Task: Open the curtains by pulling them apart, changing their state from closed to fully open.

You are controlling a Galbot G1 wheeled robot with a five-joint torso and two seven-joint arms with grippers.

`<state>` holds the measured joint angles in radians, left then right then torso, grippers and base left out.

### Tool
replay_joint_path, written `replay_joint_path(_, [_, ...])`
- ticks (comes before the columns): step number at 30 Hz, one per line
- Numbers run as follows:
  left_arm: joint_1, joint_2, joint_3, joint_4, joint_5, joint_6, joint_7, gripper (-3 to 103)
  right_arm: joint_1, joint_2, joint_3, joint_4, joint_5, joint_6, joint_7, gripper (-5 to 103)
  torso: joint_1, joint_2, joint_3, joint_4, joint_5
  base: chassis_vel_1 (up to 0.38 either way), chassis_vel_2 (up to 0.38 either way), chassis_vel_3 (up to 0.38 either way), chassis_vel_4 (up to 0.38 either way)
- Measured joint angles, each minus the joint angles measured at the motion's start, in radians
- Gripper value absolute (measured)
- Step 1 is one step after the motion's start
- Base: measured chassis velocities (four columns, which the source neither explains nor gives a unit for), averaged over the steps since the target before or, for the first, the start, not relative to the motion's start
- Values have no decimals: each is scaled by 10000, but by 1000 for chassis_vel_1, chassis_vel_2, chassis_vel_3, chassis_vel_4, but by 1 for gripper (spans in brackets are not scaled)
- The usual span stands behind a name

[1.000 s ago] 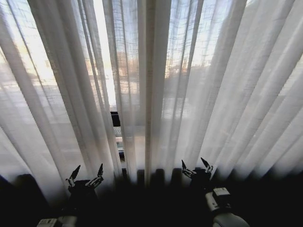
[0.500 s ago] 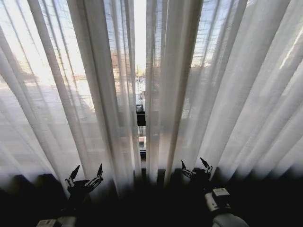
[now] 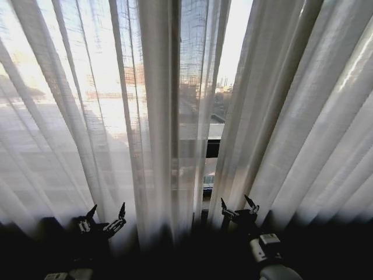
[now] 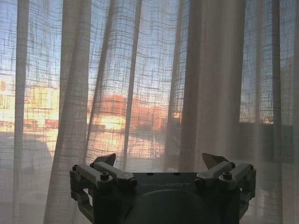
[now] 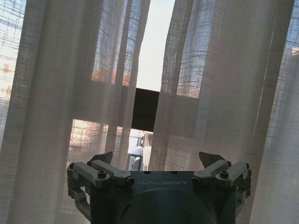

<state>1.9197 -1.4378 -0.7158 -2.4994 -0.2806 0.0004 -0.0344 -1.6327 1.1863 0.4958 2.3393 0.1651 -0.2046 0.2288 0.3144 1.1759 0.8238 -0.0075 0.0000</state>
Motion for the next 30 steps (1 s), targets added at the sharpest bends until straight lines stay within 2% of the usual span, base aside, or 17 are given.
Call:
replay_joint_path(4, [-5, -23, 25, -8, 17, -6, 1, 100, 8, 4, 58, -8, 112, 77, 60, 100, -1, -1, 0, -1, 15, -40, -21, 54, 22])
replay_joint_path(12, [-4, -53, 5, -9, 22, -27, 4, 100, 40, 3, 134, 54, 285, -137, 105, 100, -6, 2, -3, -1, -4, -15, -22, 18, 18])
replay_joint_path(30, [49, -121, 24, -8, 233, -167, 28, 100, 125, 54, 306, -43, 463, -156, 209, 100, -2, 1, -1, 0, 2, -52, 48, 50, -44])
